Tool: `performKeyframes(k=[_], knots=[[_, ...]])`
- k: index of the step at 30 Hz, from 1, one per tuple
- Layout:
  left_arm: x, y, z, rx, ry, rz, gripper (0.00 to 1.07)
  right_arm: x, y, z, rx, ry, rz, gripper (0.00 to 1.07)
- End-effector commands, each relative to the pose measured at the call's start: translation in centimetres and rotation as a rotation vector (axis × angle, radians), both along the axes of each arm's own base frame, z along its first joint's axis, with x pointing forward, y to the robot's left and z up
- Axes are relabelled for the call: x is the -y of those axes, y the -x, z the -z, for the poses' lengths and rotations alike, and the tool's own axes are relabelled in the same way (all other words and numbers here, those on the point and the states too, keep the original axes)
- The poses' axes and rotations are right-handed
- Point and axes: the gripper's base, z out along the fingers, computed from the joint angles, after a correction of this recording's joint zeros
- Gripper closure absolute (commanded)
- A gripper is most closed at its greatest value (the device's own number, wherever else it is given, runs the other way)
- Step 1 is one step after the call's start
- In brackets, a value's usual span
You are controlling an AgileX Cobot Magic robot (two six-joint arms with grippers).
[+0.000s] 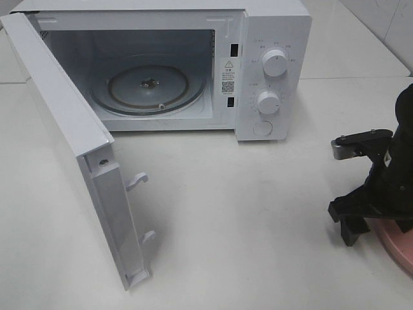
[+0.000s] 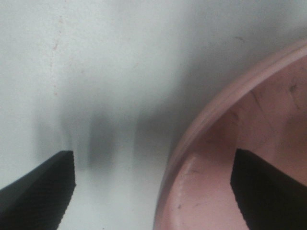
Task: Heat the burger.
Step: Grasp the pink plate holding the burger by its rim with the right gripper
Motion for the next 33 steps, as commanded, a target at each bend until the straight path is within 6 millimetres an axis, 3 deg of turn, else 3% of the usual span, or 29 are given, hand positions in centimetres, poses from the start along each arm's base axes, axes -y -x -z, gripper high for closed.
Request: performKeyframes(k=[1, 23, 25, 28, 30, 31, 32, 33], knots=[[0.1, 0.3, -0.1, 0.032, 0.005, 0.005, 0.09, 0.2, 0.1, 0.2, -0.007, 0.006, 0.002, 0.26], [0.1, 0.3, -0.1, 0.032, 0.005, 0.005, 0.09, 0.3, 0.5, 0.3, -0.033, 0.013, -0.010, 0.37], [0.1, 0.3, -0.1, 0.032, 0.005, 0.005, 0.09, 0.3, 0.5, 0.7, -0.038, 0.013, -0.010, 0.46], [0.1, 0.3, -0.1, 0.032, 0.005, 0.005, 0.09, 0.3, 0.5, 1.0, -0.056, 0.017, -0.009, 0.48], [0.1, 0.3, -0.1, 0.032, 0.005, 0.005, 0.09, 0.3, 0.5, 1.7, -0.072, 0.027, 0.004, 0.64], [0.1, 0.3, -0.1, 0.032, 0.005, 0.005, 0.09, 0.3, 0.5, 1.7, -0.072, 0.027, 0.004, 0.64], [0.1, 0.3, -0.1, 0.032, 0.005, 0.005, 0.09, 0.4, 0.4, 1.7, -0.064, 0.029, 0.000, 0.70], [0.1, 0.3, -0.1, 0.032, 0.005, 0.005, 0.09, 0.4, 0.3, 1.7, -0.060, 0.038, -0.003, 0.84]])
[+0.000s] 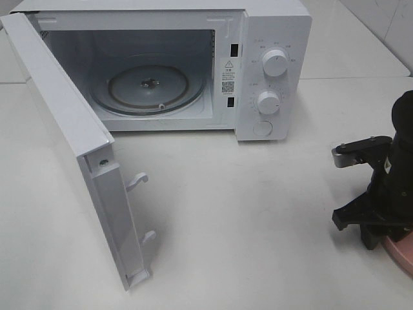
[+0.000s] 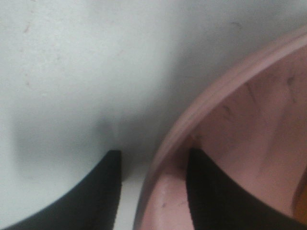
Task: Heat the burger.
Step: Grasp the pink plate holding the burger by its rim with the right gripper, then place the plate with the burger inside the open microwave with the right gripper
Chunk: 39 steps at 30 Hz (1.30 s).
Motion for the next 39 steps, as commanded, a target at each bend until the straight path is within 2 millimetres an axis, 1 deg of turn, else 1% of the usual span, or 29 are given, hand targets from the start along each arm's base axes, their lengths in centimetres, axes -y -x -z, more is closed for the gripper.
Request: performKeyframes(k=[1, 2, 3, 4, 5, 11, 15, 19, 23, 24, 28, 29, 33, 39], knots=[[0.1, 0.3, -0.1, 0.032, 0.005, 0.005, 0.09, 0.1, 0.2, 0.7, -0.018, -0.001, 0.023, 0.84], [0.1, 0.3, -0.1, 0.032, 0.005, 0.005, 0.09, 0.1, 0.2, 0.7, -0.018, 0.000, 0.023, 0.92], [0.1, 0.3, -0.1, 0.032, 0.005, 0.005, 0.09, 0.1, 0.2, 0.7, -0.018, 0.000, 0.023, 0.92], [0.1, 0.3, -0.1, 0.032, 0.005, 0.005, 0.09, 0.1, 0.2, 0.7, -0.020, 0.001, 0.019, 1.04], [0.1, 0.3, -0.1, 0.032, 0.005, 0.005, 0.09, 0.1, 0.2, 0.7, -0.021, 0.001, 0.014, 1.07], [0.1, 0.3, -0.1, 0.032, 0.005, 0.005, 0.09, 0.1, 0.3, 0.7, -0.028, 0.004, 0.015, 1.07], [0.1, 0.3, -0.1, 0.032, 0.005, 0.005, 0.09, -0.5, 0.4, 0.1, -0.005, 0.014, -0.012, 1.07], [0.1, 0.3, -0.1, 0.032, 0.005, 0.005, 0.09, 0.0, 0.7, -0.3, -0.024, 0.089, 0.020, 1.07], [0.1, 0.3, -0.1, 0.032, 0.005, 0.005, 0.09, 0.0, 0.9, -0.7, -0.023, 0.124, 0.022, 1.07], [0.1, 0.3, -0.1, 0.032, 0.005, 0.005, 0.09, -0.3, 0.9, -1.1, -0.002, 0.154, -0.003, 1.07], [0.1, 0.3, -0.1, 0.032, 0.005, 0.005, 0.09, -0.7, 1.1, -1.7, 0.022, 0.196, -0.021, 1.07], [0.1, 0.3, -0.1, 0.030, 0.005, 0.005, 0.09, -0.9, 1.2, -2.0, 0.025, 0.238, -0.036, 1.07], [0.1, 0.2, -0.1, 0.025, 0.006, 0.005, 0.09, -1.1, 1.4, -2.2, 0.026, 0.285, -0.051, 1.07], [0.1, 0.2, -0.1, 0.025, 0.006, 0.005, 0.09, -2.1, 1.9, -2.5, 0.032, 0.361, -0.096, 1.07]])
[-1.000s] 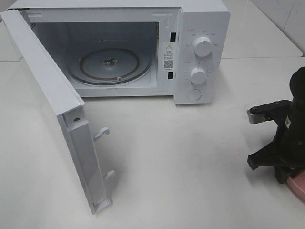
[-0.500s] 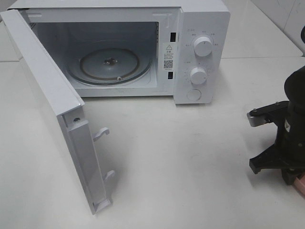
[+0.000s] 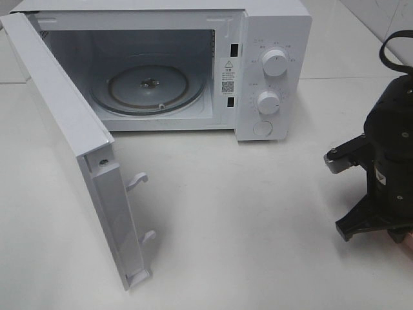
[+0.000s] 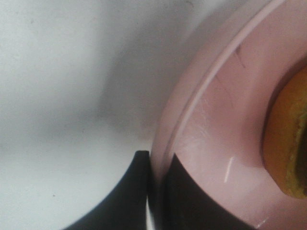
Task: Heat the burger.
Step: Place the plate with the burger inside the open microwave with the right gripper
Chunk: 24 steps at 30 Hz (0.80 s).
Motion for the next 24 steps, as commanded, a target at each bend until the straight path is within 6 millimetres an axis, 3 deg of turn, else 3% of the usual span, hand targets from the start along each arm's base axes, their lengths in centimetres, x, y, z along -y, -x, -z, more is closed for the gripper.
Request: performKeyframes(k=[1, 15, 24], knots=[[0.1, 0.2, -0.1, 0.025, 0.006, 0.005, 0.09, 0.1, 0.5, -0.6, -0.003, 0.095, -0.031, 1.07], [0.1, 0.2, -0.1, 0.025, 0.006, 0.005, 0.09, -2.0, 1.8, -3.2, 0.070, 0.149, -0.136, 1.07], [0.1, 0.2, -0.1, 0.025, 0.006, 0.005, 0.09, -2.5, 3.9, -3.1, 0.061, 0.165, -0.188, 1.07]])
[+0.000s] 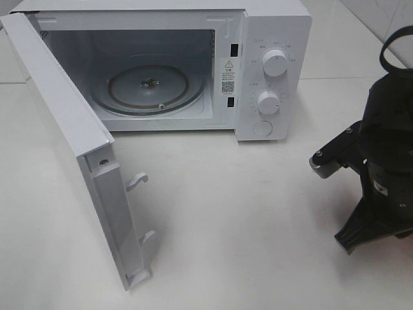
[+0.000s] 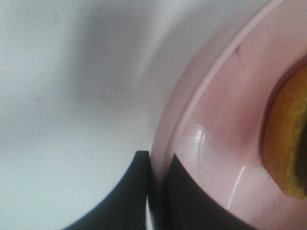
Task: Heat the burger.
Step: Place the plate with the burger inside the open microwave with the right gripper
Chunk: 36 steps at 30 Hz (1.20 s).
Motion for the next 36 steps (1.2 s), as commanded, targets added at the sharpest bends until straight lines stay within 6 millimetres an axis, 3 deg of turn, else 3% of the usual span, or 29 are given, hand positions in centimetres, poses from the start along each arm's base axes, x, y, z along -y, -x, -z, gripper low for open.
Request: performKeyframes(k=[1, 10, 20, 26, 36], knots=[[0.1, 0.2, -0.1, 0.025, 0.006, 0.005, 0.09, 0.3, 1.8, -0.1, -0.001, 0.072, -0.036, 1.07], [0.1, 0.2, -0.1, 0.025, 0.006, 0.005, 0.09, -1.2, 4.8, -0.8, 0.024, 0.099, -0.149, 1.07], [0.1, 0.2, -0.1, 0.025, 0.006, 0.005, 0.09, -2.8, 6.5, -1.7, 0.055, 0.103, -0.259, 1.07], [0.1, 0.2, -0.1, 0.025, 0.006, 0.005, 0.09, -3.4, 7.1, -1.9, 0.064, 0.109, -0.312, 1.07], [0.1, 0.2, -0.1, 0.025, 0.006, 0.005, 0.09, -4.7, 7.6, -2.1, 0.058, 0.160, -0.551, 1.07]])
